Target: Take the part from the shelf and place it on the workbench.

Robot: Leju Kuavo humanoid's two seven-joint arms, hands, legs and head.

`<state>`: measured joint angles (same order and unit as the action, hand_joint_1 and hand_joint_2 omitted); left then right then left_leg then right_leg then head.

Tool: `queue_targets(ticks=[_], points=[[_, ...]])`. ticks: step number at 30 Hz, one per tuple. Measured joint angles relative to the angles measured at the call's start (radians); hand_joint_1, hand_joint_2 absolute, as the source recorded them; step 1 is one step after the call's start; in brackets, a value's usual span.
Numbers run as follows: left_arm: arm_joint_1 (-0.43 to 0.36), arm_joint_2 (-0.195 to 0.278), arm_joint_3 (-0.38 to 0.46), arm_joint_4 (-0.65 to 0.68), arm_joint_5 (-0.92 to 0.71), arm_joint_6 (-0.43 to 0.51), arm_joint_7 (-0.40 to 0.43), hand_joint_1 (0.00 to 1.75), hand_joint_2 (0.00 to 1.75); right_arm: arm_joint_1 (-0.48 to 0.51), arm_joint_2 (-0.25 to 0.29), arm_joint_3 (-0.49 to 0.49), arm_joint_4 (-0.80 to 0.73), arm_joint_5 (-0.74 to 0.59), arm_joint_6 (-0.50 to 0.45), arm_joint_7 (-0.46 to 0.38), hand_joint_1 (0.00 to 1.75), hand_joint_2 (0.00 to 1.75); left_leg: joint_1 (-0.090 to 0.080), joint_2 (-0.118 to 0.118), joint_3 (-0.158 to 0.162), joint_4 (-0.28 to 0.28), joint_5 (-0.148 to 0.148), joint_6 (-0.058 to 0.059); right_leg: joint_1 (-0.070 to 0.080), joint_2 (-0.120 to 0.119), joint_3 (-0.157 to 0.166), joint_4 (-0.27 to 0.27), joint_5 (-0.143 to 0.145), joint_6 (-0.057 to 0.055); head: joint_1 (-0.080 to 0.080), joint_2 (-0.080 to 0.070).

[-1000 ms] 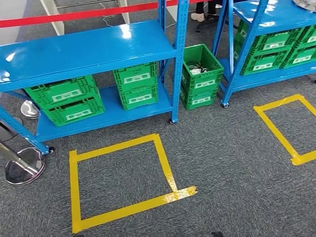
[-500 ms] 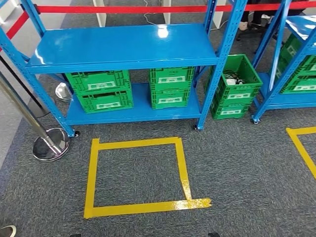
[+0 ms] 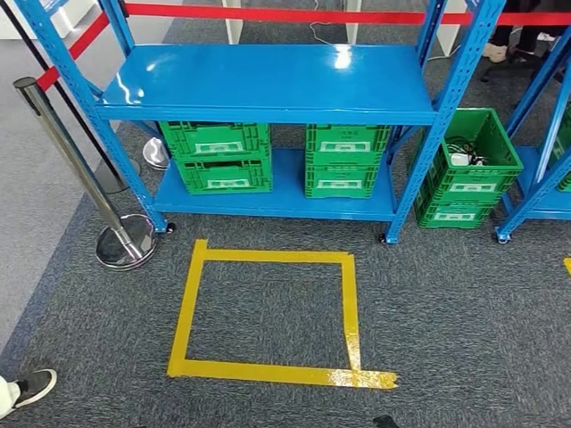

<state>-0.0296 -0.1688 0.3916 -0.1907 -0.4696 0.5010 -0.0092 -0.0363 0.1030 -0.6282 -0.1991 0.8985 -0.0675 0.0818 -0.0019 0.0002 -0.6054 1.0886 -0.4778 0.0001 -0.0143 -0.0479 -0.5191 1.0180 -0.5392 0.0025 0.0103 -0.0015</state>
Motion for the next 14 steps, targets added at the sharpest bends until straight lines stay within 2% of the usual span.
queue_targets(ticks=[1,2,4,6,8,9,10,11,12,13,14], points=[[-0.001,0.002,0.0,0.0,0.0,0.0,-0.002,0.0,0.0,-0.001,0.001,0.0,0.0,-0.004,0.0,-0.005,0.0,0.0,-0.003,0.003,0.019,-0.04,0.008,0.005,0.001,-0.002,0.0,0.0,-0.001,0.004,0.0,0.0],[-0.002,0.003,0.001,0.0,0.0,0.001,-0.004,0.0,0.0,-0.002,0.002,0.0,0.0,-0.007,0.0,-0.009,0.0,0.0,-0.006,0.006,0.026,-0.056,0.004,0.009,0.002,-0.004,0.0,-0.001,-0.002,0.01,0.001,0.0],[0.0,0.004,0.001,0.0,0.0,0.001,-0.006,0.0,0.0,-0.003,0.003,-0.001,0.0,-0.01,0.0,-0.014,0.0,0.0,-0.005,0.004,0.029,-0.066,0.003,0.015,0.002,-0.006,0.002,-0.006,-0.003,0.022,0.001,0.0],[0.002,0.005,0.001,0.0,0.0,0.002,-0.007,0.0,0.0,-0.003,0.003,-0.002,0.0,-0.01,0.0,-0.017,0.0,0.0,0.001,0.001,0.038,-0.082,0.008,0.023,0.002,0.009,-0.007,0.014,-0.021,0.031,0.004,0.0],[0.0,0.005,0.001,0.0,0.0,0.003,-0.007,0.0,0.0,-0.003,0.003,-0.002,0.0,-0.012,0.001,-0.02,0.0,0.0,0.004,-0.002,0.044,-0.09,0.009,0.03,0.001,0.032,-0.06,0.116,-0.07,0.036,0.009,0.0],[-0.001,0.005,0.001,0.0,0.0,0.003,-0.007,0.0,0.0,-0.002,0.003,-0.002,0.0,-0.014,0.001,-0.02,0.0,0.0,0.004,-0.004,0.045,-0.09,0.008,0.032,0.001,0.039,-0.1,0.187,-0.096,0.038,0.01,0.0],[-0.002,0.005,0.001,0.0,0.0,0.003,-0.007,0.0,0.0,-0.001,0.003,-0.002,0.0,-0.016,0.002,-0.02,0.0,0.0,0.004,-0.006,0.046,-0.09,0.006,0.033,0.001,0.042,-0.135,0.244,-0.11,0.04,0.011,0.0],[-0.001,0.004,0.001,0.0,0.0,0.003,-0.007,0.0,0.0,0.001,0.004,-0.002,0.0,-0.018,0.004,-0.02,0.0,0.0,0.004,-0.009,0.048,-0.09,0.004,0.033,0.001,0.044,-0.156,0.268,-0.104,0.042,0.011,0.0],[0.0,0.004,0.002,0.0,0.0,0.002,-0.007,0.0,0.0,0.003,0.004,-0.002,0.0,-0.019,0.005,-0.02,0.0,0.0,0.004,-0.012,0.051,-0.089,0.001,0.032,0.0,0.044,-0.159,0.255,-0.079,0.043,0.011,0.0],[0.0,0.004,0.002,0.0,0.0,0.002,-0.007,0.0,0.0,0.004,0.004,-0.002,0.0,-0.021,0.007,-0.02,0.0,0.0,0.005,-0.015,0.056,-0.088,-0.002,0.03,-0.001,0.044,-0.143,0.204,-0.038,0.044,0.011,0.0],[0.0,0.005,0.002,0.0,-0.001,0.002,-0.007,0.0,0.0,0.004,0.004,-0.003,0.0,-0.022,0.008,-0.02,0.0,0.0,0.005,-0.017,0.058,-0.087,-0.004,0.029,-0.002,0.044,-0.132,0.173,-0.014,0.045,0.011,0.0]])
